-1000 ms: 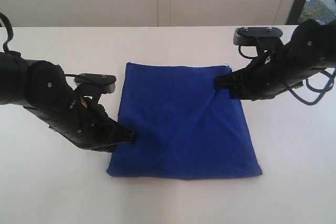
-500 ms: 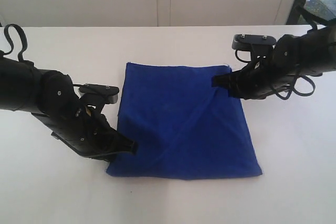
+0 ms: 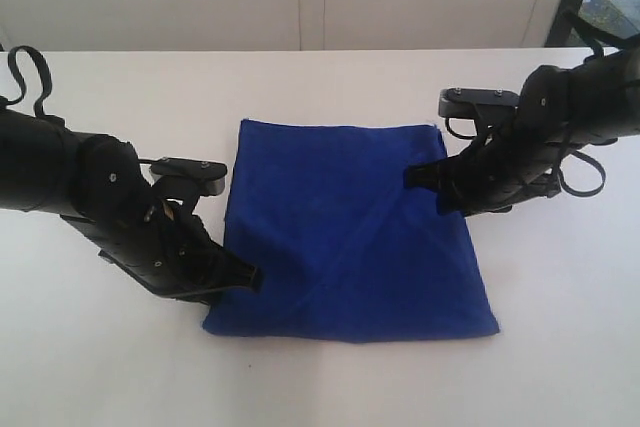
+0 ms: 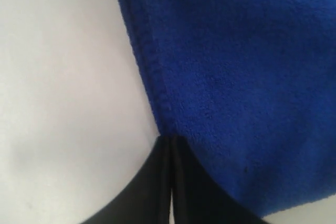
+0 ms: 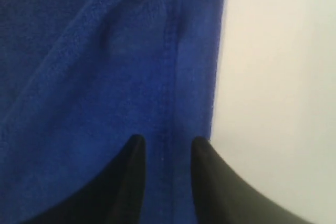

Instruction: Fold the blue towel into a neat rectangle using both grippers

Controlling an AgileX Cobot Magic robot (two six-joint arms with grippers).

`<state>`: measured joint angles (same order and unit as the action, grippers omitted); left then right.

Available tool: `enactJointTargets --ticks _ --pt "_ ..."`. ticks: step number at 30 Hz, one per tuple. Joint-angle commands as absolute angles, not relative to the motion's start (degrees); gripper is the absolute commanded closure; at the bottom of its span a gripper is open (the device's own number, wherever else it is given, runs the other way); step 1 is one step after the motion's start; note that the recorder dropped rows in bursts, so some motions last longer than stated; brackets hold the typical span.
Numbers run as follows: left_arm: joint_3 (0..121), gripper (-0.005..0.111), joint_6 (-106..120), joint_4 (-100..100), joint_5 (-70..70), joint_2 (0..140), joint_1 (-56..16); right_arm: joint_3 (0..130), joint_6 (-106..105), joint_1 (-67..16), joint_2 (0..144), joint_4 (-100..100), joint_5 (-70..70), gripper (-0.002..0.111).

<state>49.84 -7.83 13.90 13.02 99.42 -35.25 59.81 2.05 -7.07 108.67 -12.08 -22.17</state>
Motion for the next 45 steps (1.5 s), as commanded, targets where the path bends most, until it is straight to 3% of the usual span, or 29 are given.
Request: enactJointTargets --ticks 1,11,19,31,38,45 --pt "50.0 0.107 -7.5 14.4 13.4 99.4 -35.6 59.9 1.5 -8.1 108.5 -12.1 -22.4 0.078" --pt "50.0 0.107 -7.5 14.4 13.5 99.4 -35.6 59.9 1.2 -8.2 110.5 -12.1 -21.3 0.079" --pt "50.0 0.107 -7.5 14.4 13.5 99.4 -35.6 59.9 1.2 -8.2 110.7 -12.1 -21.8 0.108" --pt "50.0 0.107 -7.5 14.4 14.4 99.4 -35.6 59.9 1.2 -8.0 110.7 -11.7 -23.1 0.108" --pt "50.0 0.107 -7.5 14.4 14.6 99.4 -35.6 59.9 1.2 -8.0 110.7 -11.7 -22.6 0.086" --pt "50.0 0.107 -7.5 14.4 14.6 99.4 -35.6 59.9 1.2 -8.0 110.7 -11.9 -22.0 0.084"
